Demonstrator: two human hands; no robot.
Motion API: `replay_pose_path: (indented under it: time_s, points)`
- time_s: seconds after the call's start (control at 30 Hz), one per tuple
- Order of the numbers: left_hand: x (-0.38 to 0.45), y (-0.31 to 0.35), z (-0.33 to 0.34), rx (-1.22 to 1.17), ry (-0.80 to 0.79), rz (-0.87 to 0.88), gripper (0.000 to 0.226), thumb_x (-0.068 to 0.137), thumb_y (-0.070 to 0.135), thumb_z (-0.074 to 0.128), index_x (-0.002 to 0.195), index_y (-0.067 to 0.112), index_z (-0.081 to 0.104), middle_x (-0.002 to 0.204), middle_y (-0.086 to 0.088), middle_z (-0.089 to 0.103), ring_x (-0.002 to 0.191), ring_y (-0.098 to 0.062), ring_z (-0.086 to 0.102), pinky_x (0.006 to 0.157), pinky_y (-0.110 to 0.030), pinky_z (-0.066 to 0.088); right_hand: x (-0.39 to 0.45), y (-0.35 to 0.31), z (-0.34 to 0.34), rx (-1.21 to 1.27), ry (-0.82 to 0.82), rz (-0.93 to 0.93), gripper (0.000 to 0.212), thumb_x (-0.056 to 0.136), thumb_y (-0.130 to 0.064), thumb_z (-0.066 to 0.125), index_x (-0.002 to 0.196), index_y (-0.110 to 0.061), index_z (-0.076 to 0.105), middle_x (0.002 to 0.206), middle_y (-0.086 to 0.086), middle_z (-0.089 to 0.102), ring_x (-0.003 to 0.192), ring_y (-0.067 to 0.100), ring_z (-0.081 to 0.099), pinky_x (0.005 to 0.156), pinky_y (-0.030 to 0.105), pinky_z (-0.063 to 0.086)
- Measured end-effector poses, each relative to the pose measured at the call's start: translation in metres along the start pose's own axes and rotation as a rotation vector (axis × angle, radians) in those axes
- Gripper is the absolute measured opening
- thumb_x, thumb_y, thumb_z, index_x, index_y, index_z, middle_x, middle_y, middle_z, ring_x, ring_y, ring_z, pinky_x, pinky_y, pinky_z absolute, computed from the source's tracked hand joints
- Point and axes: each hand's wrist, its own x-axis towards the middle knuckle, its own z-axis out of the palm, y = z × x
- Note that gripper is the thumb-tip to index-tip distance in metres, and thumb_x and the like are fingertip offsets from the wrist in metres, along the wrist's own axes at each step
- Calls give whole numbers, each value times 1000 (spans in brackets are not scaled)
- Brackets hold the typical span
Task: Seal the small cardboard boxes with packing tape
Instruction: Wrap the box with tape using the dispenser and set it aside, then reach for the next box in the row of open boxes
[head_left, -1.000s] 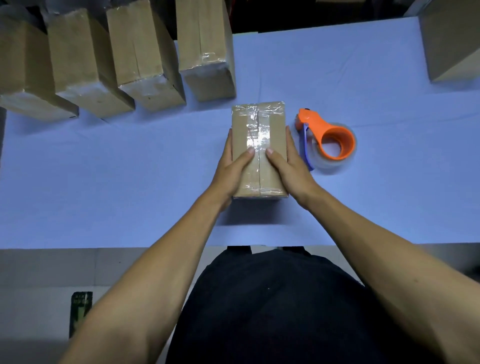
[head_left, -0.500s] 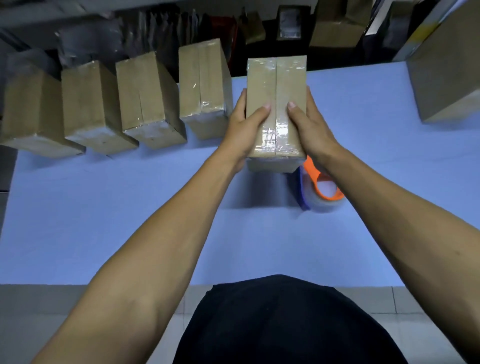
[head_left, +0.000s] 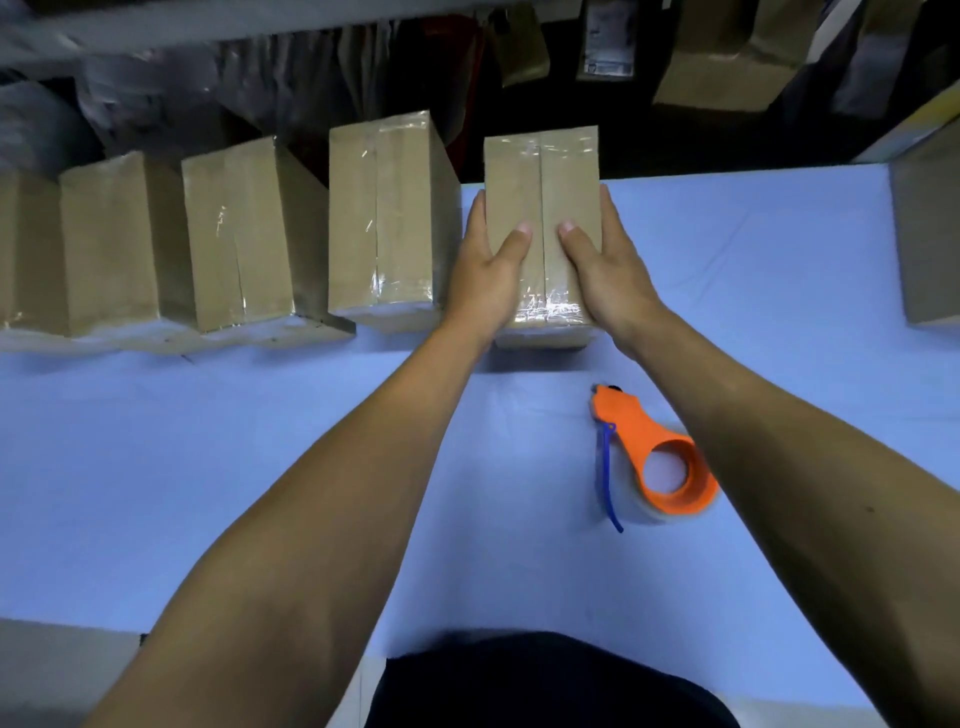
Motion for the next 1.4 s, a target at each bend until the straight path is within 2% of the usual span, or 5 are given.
replay_pose_path:
  time_s: [0.37,0.5,0.73,1.2,1.4]
  points:
    - [10,18,-3,301,35,84,61,90,45,53,148,29,40,138,8,58,126,-12,54,109,-39,43,3,-24,-10,-271,61,-23,73,99,-56,42,160,-25,14,153,0,45,138,21,44,110,32,35]
    - [-9,44,1,591,44,179,69,98,35,54,157,16,24,165,-7,20,151,-23,19,122,-32,17,-33,-36,-35,-557,164,-137,74,99,-58,41,159,-23,17,164,4,22,150,23,21,118,42,27]
    - [-76,71,16,1413,-152,576,69,99,52,42,157,22,21,166,-12,8,153,-34,-3,119,-58,4,-115,-25,-97,-1193,247,-343,68,101,-50,42,159,-21,20,164,17,17,151,35,15,116,54,22]
    - [-182,104,122,1482,-215,758,66,102,57,32,158,24,20,166,-11,8,153,-34,-3,121,-59,4,-236,12,-230,-1205,397,-180,67,103,-48,39,159,-23,13,166,12,8,152,31,8,119,51,18]
    - [-198,111,174,1489,-348,871,65,103,56,29,157,23,20,166,-11,7,153,-34,-3,120,-60,4,-269,43,-272,-1161,494,-80,64,100,-42,47,156,-17,26,160,19,25,147,37,22,111,50,34]
